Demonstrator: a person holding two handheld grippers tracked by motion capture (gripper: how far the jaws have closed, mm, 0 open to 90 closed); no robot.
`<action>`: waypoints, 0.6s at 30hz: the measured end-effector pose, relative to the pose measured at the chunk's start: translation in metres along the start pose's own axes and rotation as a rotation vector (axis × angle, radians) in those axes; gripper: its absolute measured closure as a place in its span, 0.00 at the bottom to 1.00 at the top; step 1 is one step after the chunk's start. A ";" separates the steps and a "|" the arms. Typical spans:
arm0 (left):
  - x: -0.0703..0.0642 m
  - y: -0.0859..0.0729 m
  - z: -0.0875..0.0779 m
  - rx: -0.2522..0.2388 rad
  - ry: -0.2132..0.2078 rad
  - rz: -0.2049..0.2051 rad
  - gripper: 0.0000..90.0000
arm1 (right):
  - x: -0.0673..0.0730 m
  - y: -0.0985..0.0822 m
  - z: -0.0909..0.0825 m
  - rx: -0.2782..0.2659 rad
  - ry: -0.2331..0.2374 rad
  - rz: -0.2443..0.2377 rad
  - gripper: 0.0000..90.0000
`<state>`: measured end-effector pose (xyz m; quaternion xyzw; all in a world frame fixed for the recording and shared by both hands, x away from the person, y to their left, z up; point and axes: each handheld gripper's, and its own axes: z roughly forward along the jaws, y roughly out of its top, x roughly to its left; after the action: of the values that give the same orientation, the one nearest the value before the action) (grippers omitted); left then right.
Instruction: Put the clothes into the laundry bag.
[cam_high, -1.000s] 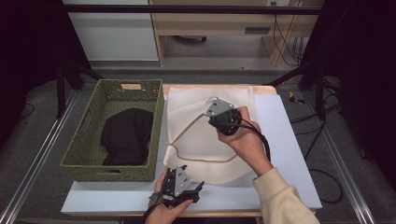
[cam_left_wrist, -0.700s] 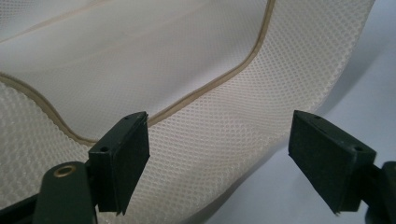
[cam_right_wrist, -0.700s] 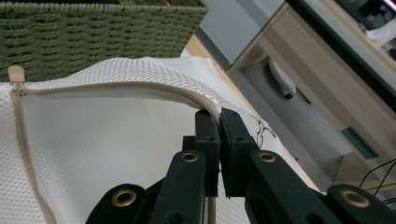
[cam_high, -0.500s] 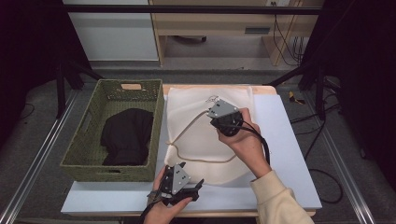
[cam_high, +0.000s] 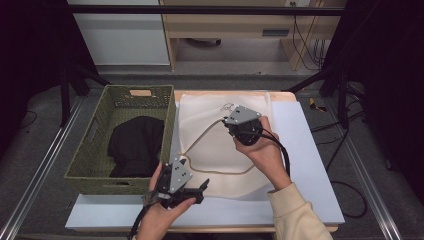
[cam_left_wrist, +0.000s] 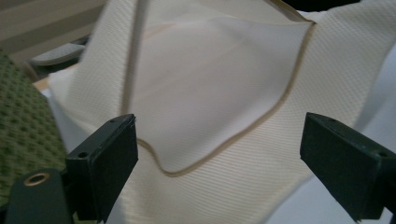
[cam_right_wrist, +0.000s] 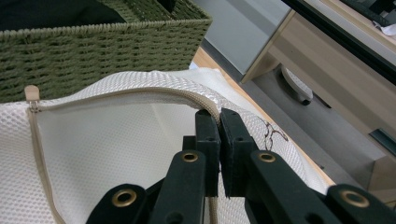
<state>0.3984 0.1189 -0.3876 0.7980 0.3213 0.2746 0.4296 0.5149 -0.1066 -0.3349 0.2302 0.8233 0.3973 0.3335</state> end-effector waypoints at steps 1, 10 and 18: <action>0.006 0.004 -0.001 0.015 0.002 0.007 0.11 | -0.001 0.000 0.001 0.001 0.005 0.006 0.97; 0.066 0.040 -0.018 0.126 0.093 0.056 0.08 | -0.005 -0.006 0.002 0.020 0.059 -0.005 0.97; 0.121 0.049 -0.034 0.214 0.193 0.009 0.09 | 0.002 -0.015 0.007 0.044 0.085 -0.001 0.97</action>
<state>0.4653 0.2055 -0.3092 0.8106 0.3850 0.3161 0.3079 0.5164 -0.1106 -0.3511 0.2199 0.8455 0.3882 0.2934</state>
